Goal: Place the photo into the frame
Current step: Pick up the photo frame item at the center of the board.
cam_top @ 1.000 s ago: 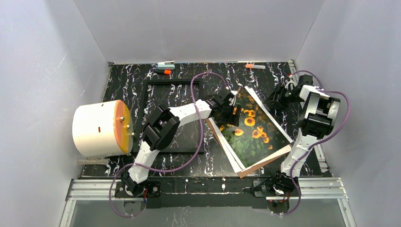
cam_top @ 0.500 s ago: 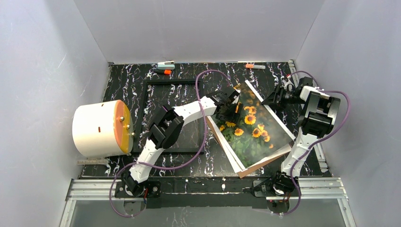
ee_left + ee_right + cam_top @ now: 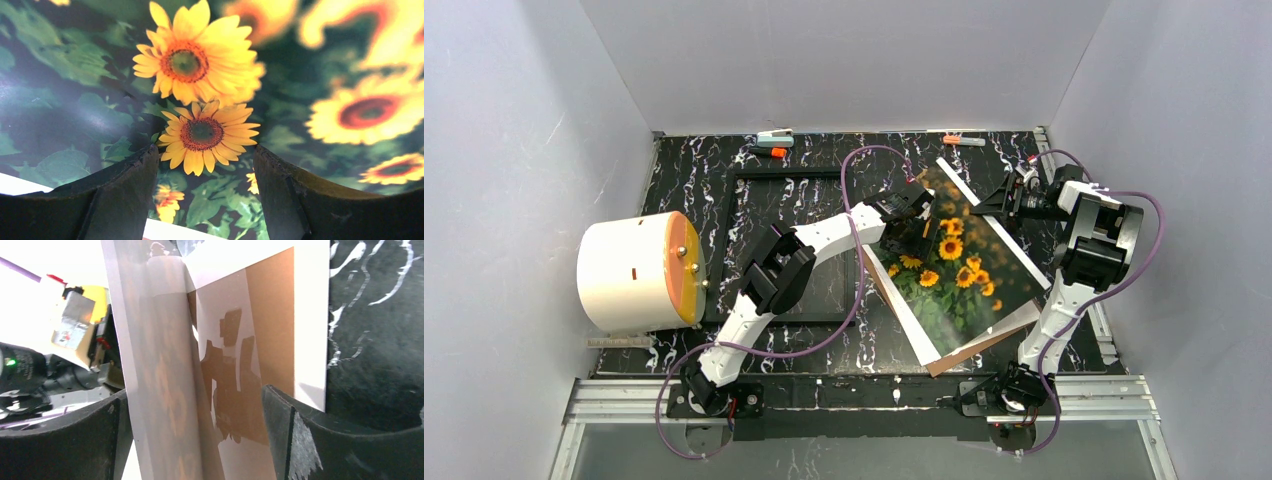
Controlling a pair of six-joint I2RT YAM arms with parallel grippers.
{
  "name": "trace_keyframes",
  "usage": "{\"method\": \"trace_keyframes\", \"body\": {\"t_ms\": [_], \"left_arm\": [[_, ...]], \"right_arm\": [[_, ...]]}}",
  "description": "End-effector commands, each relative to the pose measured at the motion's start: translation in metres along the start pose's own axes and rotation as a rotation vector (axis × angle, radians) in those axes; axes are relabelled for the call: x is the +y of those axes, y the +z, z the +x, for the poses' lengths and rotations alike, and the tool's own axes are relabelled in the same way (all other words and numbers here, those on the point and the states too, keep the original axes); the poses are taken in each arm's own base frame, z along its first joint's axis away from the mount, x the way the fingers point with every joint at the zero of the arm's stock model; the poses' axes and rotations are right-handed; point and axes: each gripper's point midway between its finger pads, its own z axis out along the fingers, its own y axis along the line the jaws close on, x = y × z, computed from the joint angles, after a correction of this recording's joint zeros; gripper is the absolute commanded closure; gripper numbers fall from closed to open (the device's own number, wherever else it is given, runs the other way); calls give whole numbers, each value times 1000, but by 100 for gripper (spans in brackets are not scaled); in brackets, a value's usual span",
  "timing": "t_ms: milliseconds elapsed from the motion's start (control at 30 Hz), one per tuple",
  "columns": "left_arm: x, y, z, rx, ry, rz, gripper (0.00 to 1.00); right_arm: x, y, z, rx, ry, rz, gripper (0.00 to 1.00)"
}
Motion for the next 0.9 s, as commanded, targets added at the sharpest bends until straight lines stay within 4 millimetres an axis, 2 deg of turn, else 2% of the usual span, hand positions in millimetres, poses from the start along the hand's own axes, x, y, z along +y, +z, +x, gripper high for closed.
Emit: {"method": "trace_keyframes", "body": {"t_ms": [0, 133, 300, 500, 633, 767, 867], "left_arm": [[57, 31, 71, 229, 16, -191, 32], [61, 31, 70, 228, -3, -195, 31], [65, 31, 67, 221, -26, -198, 31], [71, 33, 63, 214, -55, -203, 31], [75, 33, 60, 209, -77, -202, 31], [77, 33, 59, 206, -86, -205, 31], [79, 32, 58, 206, -94, -203, 31]], "right_arm": [[53, -5, 1, 8, -4, -185, 4], [72, -10, -2, -3, -25, -238, 3], [108, -21, -6, -19, -63, -349, 2], [132, -13, 10, 23, -82, -388, 1], [137, -12, 15, 28, -78, -386, 1], [129, -8, 16, 21, -64, -337, 1], [118, -5, 9, 7, -51, -261, 3]]}}
